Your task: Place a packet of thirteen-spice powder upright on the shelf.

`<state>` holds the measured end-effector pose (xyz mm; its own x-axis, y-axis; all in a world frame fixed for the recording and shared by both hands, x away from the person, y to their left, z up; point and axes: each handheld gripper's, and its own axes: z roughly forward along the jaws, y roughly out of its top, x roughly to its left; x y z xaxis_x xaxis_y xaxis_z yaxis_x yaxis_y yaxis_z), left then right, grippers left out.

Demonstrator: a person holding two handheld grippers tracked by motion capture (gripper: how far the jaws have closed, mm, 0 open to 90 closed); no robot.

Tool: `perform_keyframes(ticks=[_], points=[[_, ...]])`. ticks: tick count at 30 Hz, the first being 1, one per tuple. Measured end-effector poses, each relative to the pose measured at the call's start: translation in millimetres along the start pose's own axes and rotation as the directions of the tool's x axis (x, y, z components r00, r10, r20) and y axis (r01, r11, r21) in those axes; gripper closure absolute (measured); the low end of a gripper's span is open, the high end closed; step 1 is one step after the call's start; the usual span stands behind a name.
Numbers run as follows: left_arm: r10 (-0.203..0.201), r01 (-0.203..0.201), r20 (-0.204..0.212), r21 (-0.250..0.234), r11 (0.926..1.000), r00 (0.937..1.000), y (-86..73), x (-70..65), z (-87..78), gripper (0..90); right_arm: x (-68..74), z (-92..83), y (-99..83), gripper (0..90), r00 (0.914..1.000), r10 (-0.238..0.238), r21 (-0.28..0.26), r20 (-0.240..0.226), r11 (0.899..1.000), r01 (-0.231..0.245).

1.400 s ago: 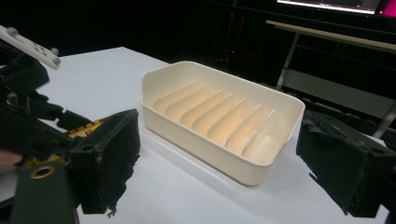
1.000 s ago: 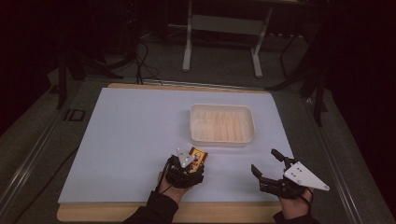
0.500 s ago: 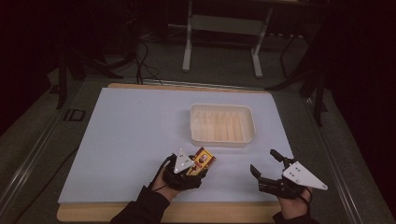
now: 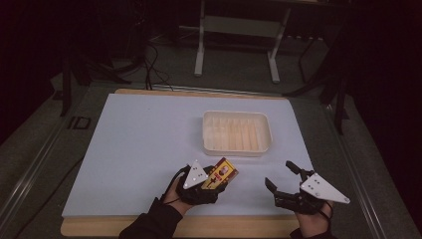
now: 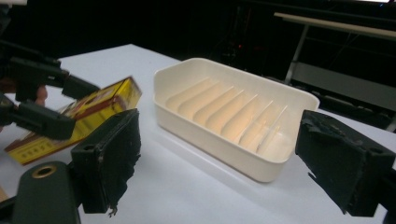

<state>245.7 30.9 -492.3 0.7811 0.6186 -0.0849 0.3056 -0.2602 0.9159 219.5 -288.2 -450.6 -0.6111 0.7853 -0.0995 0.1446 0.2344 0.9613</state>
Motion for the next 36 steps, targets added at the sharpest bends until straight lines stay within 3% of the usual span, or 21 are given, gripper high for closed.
perform_keyframes(ticks=[5, 11, 14, 15, 16, 23, 26, 27, 28, 34, 36], points=[[-0.020, 0.021, 0.027, -0.035, 0.9992, 0.9994, 1.0, -0.4, 0.1, 33.4, 2.0, 2.3, 2.6, 17.0, 0.9990, 0.034, 0.015, -0.029, 0.999, -0.034], [-0.009, 0.014, 0.055, -0.078, 0.9969, 0.9984, 2.8, -1.3, -0.8, 33.4, 3.0, 7.4, 10.4, 16.9, 0.9956, 0.076, 0.060, -0.056, 0.996, -0.072], [-0.013, 0.019, 0.065, -0.092, 0.9956, 0.9978, 3.8, -1.9, -1.3, 33.5, 2.5, 9.9, 13.1, 17.1, 0.9956, 0.064, 0.074, -0.068, 0.996, -0.059], [-0.002, 0.010, 0.069, -0.109, 0.9940, 0.9976, 4.8, -2.9, -2.0, 33.4, 2.9, 12.7, 16.6, 17.2, 0.9978, 0.009, 0.076, -0.066, 0.997, -0.004], [0.002, 0.006, 0.069, -0.115, 0.9934, 0.9976, 5.3, -3.4, -2.3, 33.4, 3.1, 13.1, 18.2, 17.2, 0.9975, -0.004, 0.065, -0.071, 0.998, 0.009], [0.006, 0.007, 0.081, -0.160, 0.9871, 0.9967, 6.9, -4.6, -3.4, 33.4, 8.7, 12.3, 31.5, 13.6, 0.9946, 0.035, 0.029, -0.097, 0.999, -0.033], [0.020, -0.005, 0.080, -0.187, 0.9823, 0.9966, 6.8, -6.7, -3.0, 33.4, 11.4, 15.4, 40.1, 13.5, 0.9838, 0.109, 0.015, -0.142, 0.994, -0.108], [0.020, -0.005, 0.080, -0.187, 0.9823, 0.9966, 6.8, -6.7, -3.0, 33.4, 11.4, 15.4, 40.1, 13.5, 0.9838, 0.109, 0.015, -0.142, 0.994, -0.108], [0.017, -0.001, 0.080, -0.193, 0.9812, 0.9966, 7.1, -7.4, -2.7, 33.5, 13.7, 18.6, 44.1, 13.5, 0.9739, 0.138, 0.024, -0.180, 0.990, -0.136], [0.028, -0.008, 0.078, -0.245, 0.9694, 0.9966, 8.0, -9.8, -3.3, 33.5, 26.5, 30.3, 52.1, 11.8, 0.9617, 0.160, 0.007, -0.223, 0.987, -0.162], [0.040, -0.023, 0.061, -0.265, 0.9640, 0.9973, 8.5, -11.0, -4.2, 33.5, 30.9, 34.3, 54.0, 11.8, 0.9638, 0.165, 0.001, -0.210, 0.986, -0.168]])
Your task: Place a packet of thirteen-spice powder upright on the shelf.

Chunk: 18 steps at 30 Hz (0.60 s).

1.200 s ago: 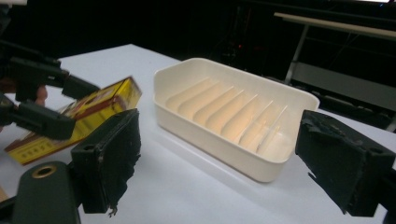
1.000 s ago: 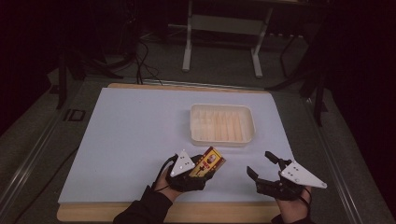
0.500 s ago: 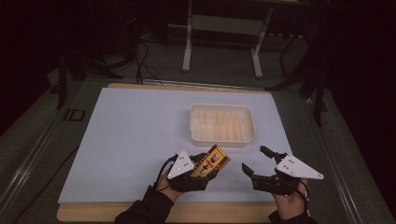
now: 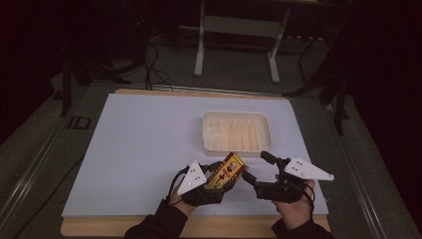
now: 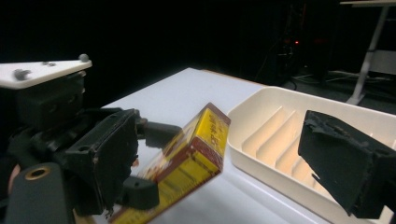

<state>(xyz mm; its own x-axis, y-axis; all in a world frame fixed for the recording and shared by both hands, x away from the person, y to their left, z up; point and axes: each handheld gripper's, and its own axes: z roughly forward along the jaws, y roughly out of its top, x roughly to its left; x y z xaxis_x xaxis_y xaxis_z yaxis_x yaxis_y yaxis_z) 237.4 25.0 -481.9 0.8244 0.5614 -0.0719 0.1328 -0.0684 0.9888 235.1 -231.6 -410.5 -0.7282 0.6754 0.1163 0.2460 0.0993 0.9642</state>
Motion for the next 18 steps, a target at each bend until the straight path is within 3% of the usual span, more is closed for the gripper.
perform_keyframes(ticks=[6, 9, 12, 18], points=[[0.018, -0.019, -0.025, -0.057, 0.9982, 0.9995, 0.6, -2.4, -2.4, 33.5, 4.7, 14.0, 0.5, 14.5, 0.9956, 0.092, -0.017, 0.020, 0.996, -0.092], [0.020, -0.022, -0.024, -0.072, 0.9972, 0.9995, 0.6, -3.0, -2.5, 33.5, 5.2, 15.8, 0.2, 20.3, 0.9923, 0.123, -0.026, 0.017, 0.992, -0.122], [0.016, -0.018, -0.022, -0.098, 0.9950, 0.9996, 1.0, -3.8, -1.4, 33.5, 6.5, 22.3, -1.6, 24.1, 0.9835, 0.181, -0.023, 0.000, 0.983, -0.181], [0.027, -0.032, -0.039, -0.134, 0.9905, 0.9989, 1.2, -4.6, -1.6, 33.5, 9.3, 30.5, -3.1, 32.4, 0.9671, 0.253, -0.009, -0.023, 0.967, -0.254]])
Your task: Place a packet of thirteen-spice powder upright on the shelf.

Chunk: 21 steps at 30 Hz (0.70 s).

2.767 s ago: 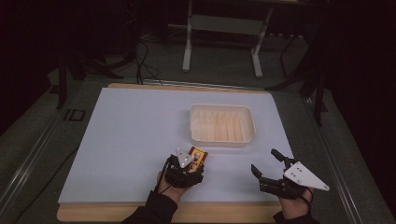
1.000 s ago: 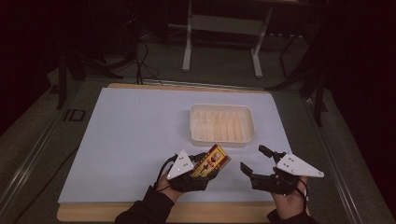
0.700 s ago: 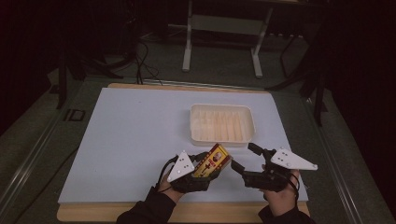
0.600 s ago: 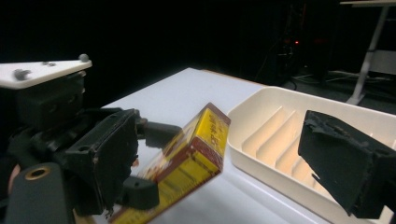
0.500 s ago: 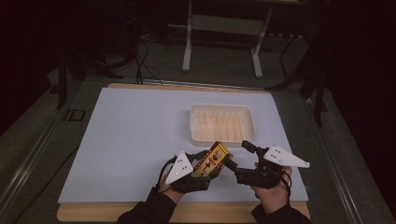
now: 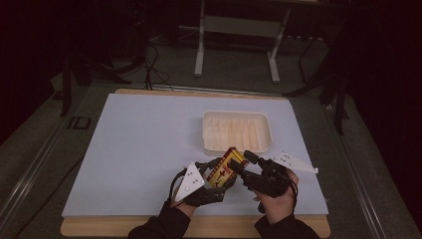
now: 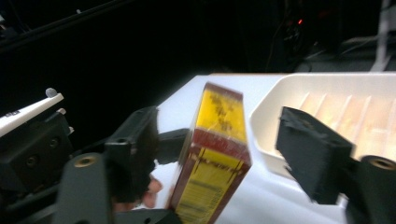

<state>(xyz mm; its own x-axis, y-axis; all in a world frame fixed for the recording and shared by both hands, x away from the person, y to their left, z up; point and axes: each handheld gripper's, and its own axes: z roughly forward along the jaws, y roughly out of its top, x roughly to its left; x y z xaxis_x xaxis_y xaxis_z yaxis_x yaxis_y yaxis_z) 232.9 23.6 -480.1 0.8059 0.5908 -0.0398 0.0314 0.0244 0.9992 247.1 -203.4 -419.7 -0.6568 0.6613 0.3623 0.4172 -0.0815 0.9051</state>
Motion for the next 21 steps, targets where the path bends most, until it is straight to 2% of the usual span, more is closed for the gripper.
perform_keyframes(ticks=[3, 5, 6, 7, 10, 12, 14, 15, 19, 21], points=[[-0.009, 0.009, -0.003, -0.041, 0.9991, 1.0000, -0.1, 0.5, -1.9, 33.5, 1.5, 4.7, -1.3, 35.6, 0.9996, 0.025, 0.014, -0.011, 1.000, -0.025], [-0.012, 0.012, -0.005, -0.046, 0.9989, 0.9999, 0.2, 0.7, -2.2, 33.5, 2.3, 5.7, -1.6, 36.4, 0.9994, 0.031, 0.016, -0.011, 0.999, -0.031], [-0.027, 0.028, 0.009, -0.048, 0.9985, 0.9996, 0.4, 1.9, -2.4, 33.5, 3.8, 6.7, -1.3, 40.8, 0.9987, 0.046, 0.020, -0.021, 0.999, -0.046], [-0.028, 0.028, -0.007, -0.045, 0.9986, 0.9996, 0.4, 1.5, -2.7, 33.5, 4.3, 6.9, -1.2, 41.5, 0.9986, 0.047, 0.017, -0.022, 0.999, -0.047], [-0.038, 0.037, -0.010, -0.049, 0.9981, 0.9992, -0.2, 1.9, -2.9, 33.5, 6.8, 7.2, -0.4, 44.9, 0.9976, 0.063, 0.017, -0.029, 0.998, -0.063], [-0.012, 0.011, -0.026, -0.057, 0.9983, 0.9996, -0.2, 0.5, -3.8, 33.5, 8.5, 6.8, 0.9, 48.9, 0.9973, 0.068, 0.009, -0.029, 0.998, -0.068], [-0.007, 0.005, -0.026, -0.066, 0.9978, 0.9996, 0.2, 0.2, -4.4, 33.5, 9.9, 7.3, 2.7, 51.5, 0.9965, 0.077, 0.008, -0.032, 0.997, -0.076], [0.016, -0.018, -0.032, -0.067, 0.9976, 0.9994, 0.8, -1.2, -4.4, 33.5, 10.5, 7.3, 3.5, 53.7, 0.9962, 0.080, 0.004, -0.033, 0.997, -0.080], [0.031, -0.034, -0.037, -0.082, 0.9961, 0.9988, -0.3, -2.3, -5.2, 33.3, 14.4, 8.3, 5.7, 60.8, 0.9953, 0.090, 0.003, -0.034, 0.996, -0.090], [0.036, -0.039, -0.042, -0.078, 0.9962, 0.9985, 0.2, -2.9, -4.9, 33.3, 15.0, 7.8, 6.4, 64.4, 0.9962, 0.085, -0.003, -0.019, 0.996, -0.085]])
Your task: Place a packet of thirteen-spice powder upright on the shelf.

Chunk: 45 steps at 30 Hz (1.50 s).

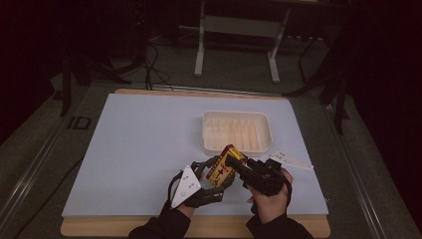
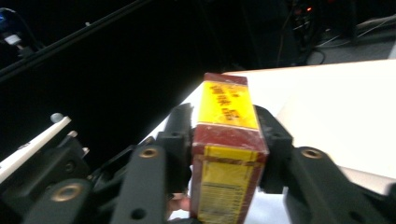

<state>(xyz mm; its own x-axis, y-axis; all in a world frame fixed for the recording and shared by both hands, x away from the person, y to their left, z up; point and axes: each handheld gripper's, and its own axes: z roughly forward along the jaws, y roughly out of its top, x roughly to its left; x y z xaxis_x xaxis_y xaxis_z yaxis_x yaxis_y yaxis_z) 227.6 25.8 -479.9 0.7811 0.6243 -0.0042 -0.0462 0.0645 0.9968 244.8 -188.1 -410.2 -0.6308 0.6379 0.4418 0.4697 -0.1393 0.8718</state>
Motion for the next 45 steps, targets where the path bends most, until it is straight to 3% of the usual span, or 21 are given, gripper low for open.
perform_keyframes(ticks=[3, 11, 16, 18, 22, 28, 32, 38, 40, 42, 45], points=[[0.005, -0.004, -0.009, 0.009, 1.0000, 0.9999, -1.4, -0.7, 1.1, 33.1, 1.1, 0.8, 0.5, 66.5, 0.9999, -0.002, 0.008, 0.014, 1.000, 0.002], [-0.032, 0.032, -0.003, 0.038, 0.9988, 0.9995, 1.7, 0.9, 2.5, 32.8, 4.4, 2.7, 2.8, 67.1, 0.9984, -0.040, 0.027, 0.039, 0.999, 0.039], [-0.008, 0.009, -0.027, 0.050, 0.9987, 0.9996, 5.6, -1.0, 2.7, 31.4, 6.6, 3.4, 4.9, 67.3, 0.9973, -0.058, 0.028, 0.045, 0.998, 0.057], [0.002, 0.000, -0.033, 0.069, 0.9976, 0.9995, 8.8, -2.3, 3.2, 24.4, 7.2, 4.7, 5.8, 67.3, 0.9954, -0.078, 0.028, 0.056, 0.997, 0.076], [0.001, 0.002, -0.038, 0.068, 0.9977, 0.9993, 10.5, -2.4, 2.6, 22.2, 6.0, 5.7, 6.6, 67.3, 0.9938, -0.088, 0.027, 0.068, 0.996, 0.086], [-0.029, 0.033, -0.036, 0.116, 0.9927, 0.9989, 13.2, 2.7, 1.1, 21.0, 3.4, 3.3, 13.5, 67.3, 0.9885, -0.116, 0.011, 0.096, 0.993, 0.116], [-0.025, 0.031, -0.044, 0.144, 0.9891, 0.9987, 13.4, 3.3, -1.0, 14.9, 2.3, -0.6, 19.8, 67.3, 0.9804, -0.149, -0.008, 0.129, 0.988, 0.151], [-0.024, 0.032, -0.047, 0.176, 0.9839, 0.9986, 14.3, 4.5, -6.6, 14.9, 0.8, -5.4, 31.1, 67.3, 0.9617, -0.209, -0.027, 0.178, 0.976, 0.217], [-0.045, 0.053, -0.046, 0.186, 0.9811, 0.9979, 14.2, 5.8, -10.0, 14.9, -0.6, -6.4, 35.0, 67.3, 0.9565, -0.220, -0.035, 0.192, 0.972, 0.231], [-0.064, 0.073, -0.052, 0.208, 0.9754, 0.9966, 14.4, 7.1, -13.4, 14.9, -2.5, -7.1, 39.0, 67.3, 0.9508, -0.229, -0.043, 0.209, 0.969, 0.243], [-0.121, 0.129, -0.049, 0.255, 0.9584, 0.9915, 15.4, 10.3, -18.2, 11.0, -5.7, -8.1, 45.2, 67.3, 0.9433, -0.237, -0.055, 0.233, 0.965, 0.256]])
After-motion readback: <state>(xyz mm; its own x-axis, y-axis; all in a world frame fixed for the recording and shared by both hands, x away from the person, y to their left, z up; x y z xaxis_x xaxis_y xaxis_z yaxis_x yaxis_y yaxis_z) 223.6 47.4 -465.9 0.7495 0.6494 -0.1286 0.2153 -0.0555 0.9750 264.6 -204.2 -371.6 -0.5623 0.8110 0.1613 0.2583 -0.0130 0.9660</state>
